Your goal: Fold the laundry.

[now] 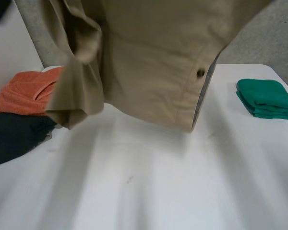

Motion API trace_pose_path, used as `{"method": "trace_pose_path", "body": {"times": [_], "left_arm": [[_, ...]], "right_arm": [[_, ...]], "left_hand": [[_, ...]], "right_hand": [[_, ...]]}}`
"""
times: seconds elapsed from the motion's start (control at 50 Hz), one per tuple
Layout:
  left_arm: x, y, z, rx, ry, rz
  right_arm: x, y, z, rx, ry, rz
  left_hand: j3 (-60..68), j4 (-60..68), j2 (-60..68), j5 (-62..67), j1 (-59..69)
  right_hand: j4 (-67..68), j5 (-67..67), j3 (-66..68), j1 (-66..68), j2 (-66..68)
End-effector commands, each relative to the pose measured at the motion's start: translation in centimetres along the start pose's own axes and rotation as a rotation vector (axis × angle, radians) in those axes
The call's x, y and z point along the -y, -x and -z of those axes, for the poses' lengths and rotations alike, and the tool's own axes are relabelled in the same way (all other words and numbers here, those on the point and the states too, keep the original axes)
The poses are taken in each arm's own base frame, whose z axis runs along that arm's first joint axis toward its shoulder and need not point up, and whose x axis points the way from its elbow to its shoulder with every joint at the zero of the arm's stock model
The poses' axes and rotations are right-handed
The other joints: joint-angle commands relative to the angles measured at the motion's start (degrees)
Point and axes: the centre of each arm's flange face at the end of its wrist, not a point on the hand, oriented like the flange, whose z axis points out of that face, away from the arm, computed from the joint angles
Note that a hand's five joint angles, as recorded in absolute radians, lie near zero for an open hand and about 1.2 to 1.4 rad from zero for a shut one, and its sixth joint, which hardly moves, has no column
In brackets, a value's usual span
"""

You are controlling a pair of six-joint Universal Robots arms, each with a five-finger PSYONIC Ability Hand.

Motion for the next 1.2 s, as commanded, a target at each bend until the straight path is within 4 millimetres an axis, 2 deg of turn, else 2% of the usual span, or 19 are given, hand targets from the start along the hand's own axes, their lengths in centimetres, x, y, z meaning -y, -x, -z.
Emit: {"method": "trace_pose_path", "body": {"times": [0.02, 0.12, 0.2, 0.22, 0.24, 0.26, 0.36, 0.38, 0.42, 0.46, 0.5, 0.52, 0.54, 0.6, 0.66, 0.82, 0.94, 1.08, 1.2], "left_arm": [[3.9, 1.0, -1.7, 0.026, -0.089, 0.006], [1.5, 1.0, -2.5, 0.02, -0.04, -0.018], [-7.0, 0.7, -3.5, 0.008, 0.142, -0.054], [-8.0, 0.6, -3.5, 0.004, 0.165, -0.056], [-9.4, 0.5, -3.5, 0.002, 0.194, -0.055], [-12.4, 0.5, -3.5, -0.007, 0.254, -0.054], [-20.8, 0.2, -2.6, -0.075, 0.404, -0.038], [-23.7, -0.2, -2.1, -0.11, 0.449, -0.028], [-27.9, -0.8, -1.2, -0.143, 0.506, -0.019], [-31.4, -0.9, -0.9, -0.143, 0.522, -0.022], [-34.2, -0.7, -0.8, -0.131, 0.523, -0.026], [-35.4, -0.5, -1.1, -0.123, 0.507, -0.031], [-35.7, -0.4, -1.3, -0.12, 0.496, -0.031], [-35.6, 0.4, -3.0, -0.074, 0.413, -0.018], [-35.2, 1.4, -3.8, -0.006, 0.373, 0.042], [-29.5, 3.0, -4.6, 0.064, 0.335, 0.101], [-26.0, 2.5, -0.4, 0.034, 0.46, 0.066], [-23.8, 1.5, 6.9, -0.034, 0.661, 0.009], [-23.5, -0.1, 12.9, -0.11, 0.798, -0.011]], "right_arm": [[5.0, -2.6, 0.3, -0.093, -0.098, -0.018], [3.5, -2.2, -0.4, -0.081, -0.054, -0.036], [-0.9, -0.9, -1.8, -0.048, 0.051, -0.069], [-3.7, 0.0, -2.6, -0.037, 0.117, -0.086], [-4.3, 0.1, -2.7, -0.036, 0.13, -0.089], [-6.2, 0.7, -3.2, -0.032, 0.173, -0.1], [-12.8, 3.3, -4.1, -0.002, 0.313, -0.121], [-14.0, 3.7, -4.3, 0.002, 0.333, -0.122], [-18.7, 5.6, -5.2, -0.01, 0.38, -0.112], [-21.9, 7.4, -5.8, -0.028, 0.384, -0.084], [-25.1, 9.0, -6.4, -0.069, 0.372, -0.026], [-26.4, 9.4, -6.5, -0.086, 0.37, 0.004], [-27.7, 9.7, -6.7, -0.111, 0.363, 0.043], [-29.4, 10.0, -7.2, -0.149, 0.345, 0.107], [-29.0, 9.9, -7.5, -0.161, 0.331, 0.12], [-22.0, 7.4, -6.9, -0.159, 0.271, 0.121], [-18.0, 7.2, -3.1, -0.007, 0.331, 0.097], [-19.0, 9.6, 2.5, 0.186, 0.545, 0.024], [-19.8, 11.8, 8.1, 0.322, 0.716, -0.022]], "left_hand": [[11.88, 11.19, 11.44, 13.35, 15.12], [11.88, 11.19, 11.44, 13.35, 15.12], [11.88, 11.19, 11.44, 13.35, 15.12], [11.88, 11.19, 11.44, 13.35, 15.12], [11.88, 11.19, 11.44, 13.35, 15.12], [11.88, 11.19, 11.44, 13.35, 15.12], [11.88, 11.19, 11.44, 13.35, 15.12], [11.88, 11.19, 11.44, 13.35, 15.12], [11.88, 11.19, 11.44, 13.35, 15.12], [11.88, 11.19, 11.44, 13.35, 15.12], [-14.21, -14.91, -14.65, -12.75, -10.98], [-51.47, -52.17, -51.91, -50.0, -48.23], [-58.12, -58.81, -58.56, -56.65, -54.88], [-58.12, -58.81, -58.56, -56.65, -54.88], [-58.12, -58.81, -58.56, -56.65, -54.88], [-57.9, -58.6, -58.34, -56.44, -54.67], [-54.54, -55.24, -54.98, -53.07, -51.31], [-44.98, -45.68, -45.42, -43.52, -41.75], [-30.68, -31.37, -31.12, -29.21, -27.44]], "right_hand": [[11.34, 11.49, 11.81, 16.81, 12.33], [11.34, 11.49, 11.81, 16.81, 12.33], [11.34, 11.49, 11.81, 16.81, 12.33], [11.34, 11.49, 11.81, 16.81, 12.33], [11.34, 11.49, 11.81, 16.81, 12.33], [11.34, 11.49, 11.81, 16.81, 12.33], [11.34, 11.49, 11.81, 16.81, 12.33], [11.34, 11.49, 11.81, 16.81, 12.33], [11.34, 11.49, 11.81, 16.81, 12.33], [11.34, 11.49, 11.81, 16.81, 12.33], [8.57, 8.72, 9.04, 14.04, 9.56], [-18.94, -18.79, -18.46, -13.47, -17.95], [-58.66, -58.51, -58.19, -53.19, -57.67], [-58.66, -58.51, -58.19, -53.19, -57.67], [-58.66, -58.51, -58.19, -53.19, -57.67], [-58.66, -58.51, -58.19, -53.19, -57.67], [-58.66, -58.51, -58.19, -53.19, -57.67], [-57.42, -57.26, -56.94, -51.95, -56.42], [-38.42, -38.27, -37.94, -32.95, -37.43]]}}
